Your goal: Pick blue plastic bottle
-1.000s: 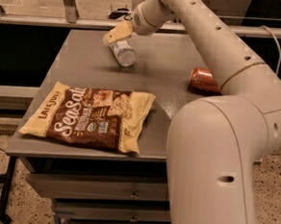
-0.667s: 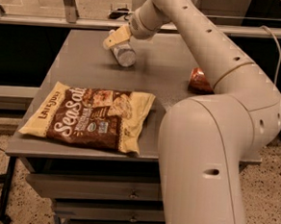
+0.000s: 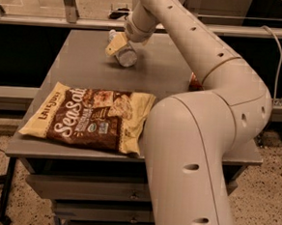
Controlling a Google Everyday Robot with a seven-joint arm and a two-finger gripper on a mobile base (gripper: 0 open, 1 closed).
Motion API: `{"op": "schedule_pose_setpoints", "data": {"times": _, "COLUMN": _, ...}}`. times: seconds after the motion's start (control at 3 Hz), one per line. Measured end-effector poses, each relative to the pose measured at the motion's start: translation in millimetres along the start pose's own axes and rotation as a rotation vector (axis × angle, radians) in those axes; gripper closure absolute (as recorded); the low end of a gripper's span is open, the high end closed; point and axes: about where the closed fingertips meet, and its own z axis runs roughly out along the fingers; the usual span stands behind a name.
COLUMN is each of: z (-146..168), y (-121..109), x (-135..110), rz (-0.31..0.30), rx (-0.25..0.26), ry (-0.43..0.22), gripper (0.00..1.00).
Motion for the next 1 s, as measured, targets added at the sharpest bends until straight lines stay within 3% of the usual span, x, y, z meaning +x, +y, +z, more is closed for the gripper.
{"op": "schedule_pose_setpoints", "data": {"times": 0.67, "z": -13.3, "y": 3.1, "x": 2.9, "rz": -0.101, "rx": 0.085, "ry": 0.048, "gripper": 0.64}}
{"op": "schedule_pose_setpoints", "data": {"times": 1.0, "z": -40.7, "y": 6.8, "x": 7.3, "rz": -0.151, "rx": 0.114, "ry": 0.023, "gripper": 0.88}}
